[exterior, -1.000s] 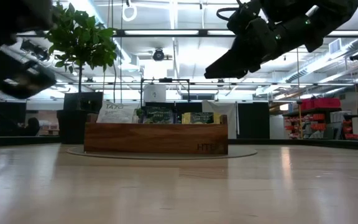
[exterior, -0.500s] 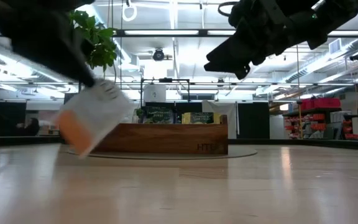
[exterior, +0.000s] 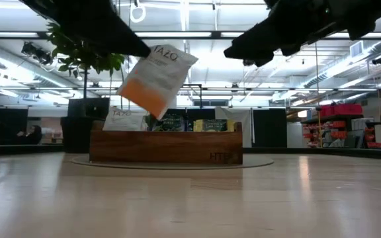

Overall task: Pick & Place Tea
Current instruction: Put the orange tea bag into the left compartment of the wooden organizer

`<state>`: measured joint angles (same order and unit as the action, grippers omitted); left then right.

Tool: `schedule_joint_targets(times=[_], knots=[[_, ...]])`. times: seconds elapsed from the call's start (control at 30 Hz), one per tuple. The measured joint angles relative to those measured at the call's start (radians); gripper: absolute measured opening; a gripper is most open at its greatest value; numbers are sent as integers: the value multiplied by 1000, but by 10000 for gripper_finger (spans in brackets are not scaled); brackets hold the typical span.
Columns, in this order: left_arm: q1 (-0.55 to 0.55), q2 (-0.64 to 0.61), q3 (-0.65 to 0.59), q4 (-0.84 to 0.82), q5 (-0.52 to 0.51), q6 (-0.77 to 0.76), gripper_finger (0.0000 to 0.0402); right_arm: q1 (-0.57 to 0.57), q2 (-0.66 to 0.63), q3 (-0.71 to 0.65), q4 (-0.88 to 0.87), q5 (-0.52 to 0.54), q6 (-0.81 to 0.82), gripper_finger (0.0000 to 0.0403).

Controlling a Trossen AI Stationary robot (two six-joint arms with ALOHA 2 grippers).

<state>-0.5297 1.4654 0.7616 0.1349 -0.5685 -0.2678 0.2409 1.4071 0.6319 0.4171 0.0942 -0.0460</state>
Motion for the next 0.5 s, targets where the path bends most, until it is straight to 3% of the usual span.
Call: schedule_joint_targets(times=[0.5], knots=[[41,-1,1,103,-112,94,1,36,90,0,164,25,35,176]])
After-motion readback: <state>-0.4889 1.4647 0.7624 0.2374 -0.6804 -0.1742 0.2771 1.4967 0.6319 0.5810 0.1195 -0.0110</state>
